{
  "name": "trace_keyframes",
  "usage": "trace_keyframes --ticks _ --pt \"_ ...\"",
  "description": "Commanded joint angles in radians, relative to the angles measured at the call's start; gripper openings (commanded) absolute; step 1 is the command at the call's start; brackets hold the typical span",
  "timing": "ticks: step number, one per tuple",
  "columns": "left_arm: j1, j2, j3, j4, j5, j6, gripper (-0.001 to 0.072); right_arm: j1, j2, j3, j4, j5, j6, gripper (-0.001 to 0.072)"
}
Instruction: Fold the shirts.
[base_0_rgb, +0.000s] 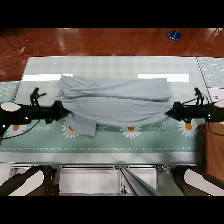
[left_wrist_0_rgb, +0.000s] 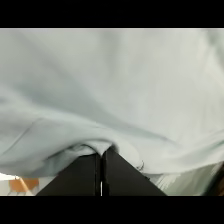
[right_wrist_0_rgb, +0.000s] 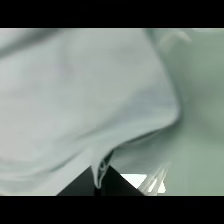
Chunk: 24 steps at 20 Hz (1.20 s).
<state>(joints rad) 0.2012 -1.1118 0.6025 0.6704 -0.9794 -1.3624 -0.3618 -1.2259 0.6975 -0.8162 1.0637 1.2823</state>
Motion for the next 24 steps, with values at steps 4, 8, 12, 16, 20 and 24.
trace_keyframes --ticks 4,8,12,16,20,24 --pt "0.006 -0.211 0.426 0.018 -0.058 -0.003 0.0016 0.066 -0.14 0.381 0.023 0.035 0.006 0.0019" --pt "-0.052 -0.489 0.732 0.018 -0.115 -0.064 0.0016 0.107 -0.31 0.54 0.027 -0.009 0.056 0.0019" --pt "-0.075 -0.7 0.958 0.018 -0.138 -0.122 0.0016 0.107 -0.438 0.634 0.03 -0.019 0.075 0.0019" --pt "-0.075 -0.799 1.051 0.018 -0.141 -0.143 0.0018 0.107 -0.53 0.702 0.035 -0.055 0.106 0.0122" --pt "-0.032 -0.812 1.085 0.022 -0.245 -0.139 0.0506 0.067 -0.529 0.731 0.027 -0.039 0.109 0.0412" --pt "0.143 -0.746 1.188 0.159 -0.463 -0.142 0.0506 -0.072 -0.45 0.745 -0.061 0.031 0.115 0.0412"
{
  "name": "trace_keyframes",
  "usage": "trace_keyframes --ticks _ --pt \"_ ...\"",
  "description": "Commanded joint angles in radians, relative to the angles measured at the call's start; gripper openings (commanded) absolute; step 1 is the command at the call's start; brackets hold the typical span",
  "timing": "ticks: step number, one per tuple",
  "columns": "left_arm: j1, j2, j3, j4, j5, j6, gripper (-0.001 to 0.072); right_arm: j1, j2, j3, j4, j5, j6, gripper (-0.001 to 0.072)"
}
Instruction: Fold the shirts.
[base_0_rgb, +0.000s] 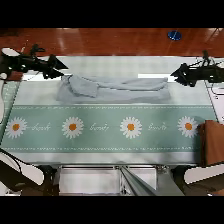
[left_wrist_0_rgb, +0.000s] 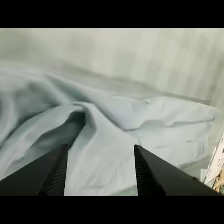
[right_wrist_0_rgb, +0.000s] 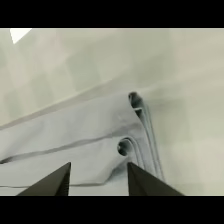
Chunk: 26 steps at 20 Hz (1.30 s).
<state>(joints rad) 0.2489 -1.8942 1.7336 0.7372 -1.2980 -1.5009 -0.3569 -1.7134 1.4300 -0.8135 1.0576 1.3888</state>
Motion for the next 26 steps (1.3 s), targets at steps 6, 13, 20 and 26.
trace_keyframes --ticks 6,13,20,26 --pt "0.123 0.428 -0.146 0.272 0.042 -0.004 0.0506 -0.092 0.034 -0.105 -0.082 -0.026 0.053 0.0412" --pt "-0.126 0.682 -0.548 0.25 0.239 0.06 0.0506 0.053 -0.102 -0.11 0.029 -0.011 0.027 0.0412" --pt "-0.204 0.544 -0.554 0.133 0.343 0.042 0.0333 0.155 -0.085 -0.101 0.029 -0.007 0.026 0.0019" --pt "-0.313 0.461 -0.549 0.127 0.366 0.134 0.0017 0.173 0.266 -0.245 -0.159 -0.047 0.012 0.0018"
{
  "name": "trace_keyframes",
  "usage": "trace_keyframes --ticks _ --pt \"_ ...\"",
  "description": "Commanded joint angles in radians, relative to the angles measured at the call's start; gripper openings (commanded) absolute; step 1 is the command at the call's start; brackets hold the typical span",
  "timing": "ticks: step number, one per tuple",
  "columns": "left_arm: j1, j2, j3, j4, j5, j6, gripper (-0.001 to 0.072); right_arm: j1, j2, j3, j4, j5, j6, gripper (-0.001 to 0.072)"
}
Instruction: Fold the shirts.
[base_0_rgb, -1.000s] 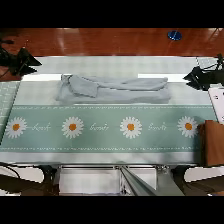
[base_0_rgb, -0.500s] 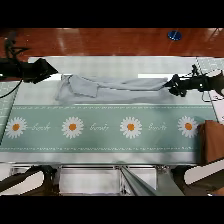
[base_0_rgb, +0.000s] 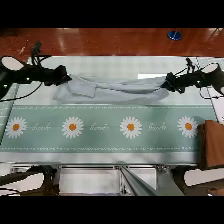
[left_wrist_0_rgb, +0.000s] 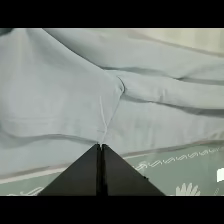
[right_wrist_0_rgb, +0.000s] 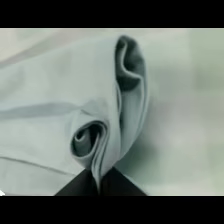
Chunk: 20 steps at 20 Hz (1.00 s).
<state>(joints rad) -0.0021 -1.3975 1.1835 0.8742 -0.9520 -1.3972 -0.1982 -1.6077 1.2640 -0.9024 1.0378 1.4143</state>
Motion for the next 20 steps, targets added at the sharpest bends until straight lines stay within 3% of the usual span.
trace_keyframes --ticks 1,5,8,11,14,17,20 --pt "-0.108 -0.047 0.005 -0.011 0.039 0.036 0.0017 0.022 0.253 -0.142 -0.076 -0.027 -0.024 0.0018" --pt "-0.356 -0.163 0.099 -0.011 0.163 0.031 0.0016 0.05 0.629 -0.379 -0.116 -0.023 0.021 0.0018" --pt "-0.521 -0.325 0.288 -0.011 0.091 0.021 0.0016 0.053 0.853 -0.446 -0.088 0.045 0.071 0.0018" --pt "-0.636 -0.467 0.453 -0.011 0.017 -0.048 0.0016 0.052 1.015 -0.445 -0.034 0.115 0.1 0.0018" --pt "-0.735 -0.563 0.543 -0.037 -0.022 -0.097 0.0016 0.052 1.099 -0.445 0.016 0.14 0.13 0.0018" --pt "-0.836 -0.6 0.549 -0.14 -0.039 -0.039 0.0016 0.052 1.109 -0.445 0.058 0.142 0.13 0.0018" --pt "-0.888 -0.606 0.549 -0.146 -0.037 -0.036 0.0016 0.052 1.106 -0.445 0.06 0.136 0.134 0.0018"
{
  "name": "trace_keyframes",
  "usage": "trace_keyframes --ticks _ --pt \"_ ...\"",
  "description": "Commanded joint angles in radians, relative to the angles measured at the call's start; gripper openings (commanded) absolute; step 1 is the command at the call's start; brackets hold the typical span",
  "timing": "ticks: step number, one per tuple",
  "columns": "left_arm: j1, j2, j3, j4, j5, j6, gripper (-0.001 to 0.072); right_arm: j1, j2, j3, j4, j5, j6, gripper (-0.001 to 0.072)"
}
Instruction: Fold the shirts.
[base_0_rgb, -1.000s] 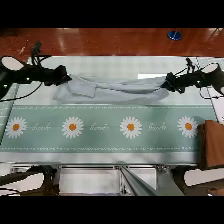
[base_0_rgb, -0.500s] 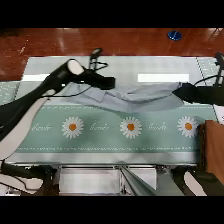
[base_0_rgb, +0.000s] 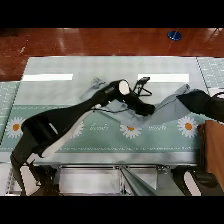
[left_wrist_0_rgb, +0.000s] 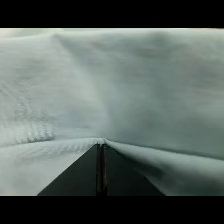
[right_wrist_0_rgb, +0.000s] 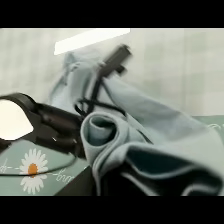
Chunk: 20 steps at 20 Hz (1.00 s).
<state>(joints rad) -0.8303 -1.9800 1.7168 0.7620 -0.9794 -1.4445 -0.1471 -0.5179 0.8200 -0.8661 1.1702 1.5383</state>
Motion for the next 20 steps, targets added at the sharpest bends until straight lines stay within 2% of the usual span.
trace_keyframes --ticks 1,3,7,11,13,16,18,20 --pt "-0.045 -0.022 0.02 -0.034 -0.017 0.011 0.0016 0.001 0.016 -0.001 0.024 0.004 0.013 0.0018" --pt "0.034 -0.022 0.061 -0.034 -0.102 0.011 0.0017 0.001 0.016 -0.001 0.031 0.005 0.026 0.0018" --pt "0.315 0.011 0.145 -0.034 -0.317 0.011 0.0017 0.002 -0.006 -0.001 0.105 0.014 0.002 0.0019" --pt "0.622 0.178 0.144 0.04 -0.396 0.012 0.0017 0.005 -0.143 -0.001 0.353 -0.039 -0.164 0.0019" --pt "0.742 0.295 0.143 0.114 -0.411 0.017 0.0017 0.078 -0.251 0.013 0.452 -0.123 -0.242 0.0019" --pt "0.87 0.475 0.127 0.185 -0.417 0.039 0.0017 0.291 -0.486 0.114 0.46 -0.234 -0.301 0.002" --pt "0.919 0.6 0.071 0.22 -0.413 0.066 0.0017 0.385 -0.67 0.226 0.46 -0.286 -0.318 0.002" --pt "0.932 0.724 -0.03 0.271 -0.382 0.093 0.0017 0.439 -0.852 0.352 0.449 -0.292 -0.323 0.0061"
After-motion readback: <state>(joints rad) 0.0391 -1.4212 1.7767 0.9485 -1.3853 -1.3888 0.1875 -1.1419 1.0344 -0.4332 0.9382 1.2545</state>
